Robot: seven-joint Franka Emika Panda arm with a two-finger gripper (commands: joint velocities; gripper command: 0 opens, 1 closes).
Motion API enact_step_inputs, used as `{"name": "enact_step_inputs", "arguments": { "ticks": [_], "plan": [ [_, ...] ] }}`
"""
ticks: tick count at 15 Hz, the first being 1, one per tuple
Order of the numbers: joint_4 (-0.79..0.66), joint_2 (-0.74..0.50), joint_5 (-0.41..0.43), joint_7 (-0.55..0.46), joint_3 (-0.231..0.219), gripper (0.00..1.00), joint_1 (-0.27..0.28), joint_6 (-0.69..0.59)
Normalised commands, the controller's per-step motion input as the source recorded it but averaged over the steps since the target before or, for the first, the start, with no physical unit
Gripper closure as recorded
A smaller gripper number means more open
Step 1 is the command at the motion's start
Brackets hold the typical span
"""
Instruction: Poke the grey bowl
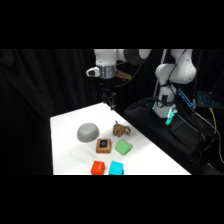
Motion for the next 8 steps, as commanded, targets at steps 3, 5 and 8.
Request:
{"name": "enact_step_inputs", "arguments": {
  "ticks": [3, 5, 8],
  "plan": [
    [0.07, 0.03, 0.026, -0.04, 0.011, 0.0, -0.014, -0.02],
    [0.25, 0.11, 0.093, -0.1, -0.02, 0.0, -0.035, -0.07],
    [0.43, 0.21, 0.154, -0.16, -0.058, 0.0, -0.07, -0.12]
  ]
}}
